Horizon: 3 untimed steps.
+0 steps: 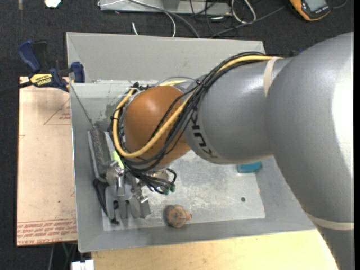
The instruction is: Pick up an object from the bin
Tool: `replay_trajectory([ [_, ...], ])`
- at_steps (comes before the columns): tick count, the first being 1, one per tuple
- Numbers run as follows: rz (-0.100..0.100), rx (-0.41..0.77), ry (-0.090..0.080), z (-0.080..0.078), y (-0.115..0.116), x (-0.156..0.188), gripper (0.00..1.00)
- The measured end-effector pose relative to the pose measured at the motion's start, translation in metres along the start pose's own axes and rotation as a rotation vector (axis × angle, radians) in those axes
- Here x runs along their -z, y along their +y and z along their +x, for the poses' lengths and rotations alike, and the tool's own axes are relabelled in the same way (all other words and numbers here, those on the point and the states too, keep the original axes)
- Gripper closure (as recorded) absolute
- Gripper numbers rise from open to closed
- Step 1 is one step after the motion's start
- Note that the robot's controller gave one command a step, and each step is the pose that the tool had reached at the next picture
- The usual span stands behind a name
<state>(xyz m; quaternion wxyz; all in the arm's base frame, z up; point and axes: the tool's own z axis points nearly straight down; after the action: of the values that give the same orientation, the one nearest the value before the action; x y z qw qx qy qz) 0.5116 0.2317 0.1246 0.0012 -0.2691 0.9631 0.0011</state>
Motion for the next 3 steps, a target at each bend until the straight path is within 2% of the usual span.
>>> replay_trajectory([
  [1, -0.002, 0.367, 0.001, -0.05, -0.026, -0.008, 0.0],
  [2, -0.002, 0.501, -0.002, -0.02, 0.005, -0.044, 0.0],
  [3, 0.004, 0.904, -0.009, -0.097, -0.034, -0.053, 1.0],
])
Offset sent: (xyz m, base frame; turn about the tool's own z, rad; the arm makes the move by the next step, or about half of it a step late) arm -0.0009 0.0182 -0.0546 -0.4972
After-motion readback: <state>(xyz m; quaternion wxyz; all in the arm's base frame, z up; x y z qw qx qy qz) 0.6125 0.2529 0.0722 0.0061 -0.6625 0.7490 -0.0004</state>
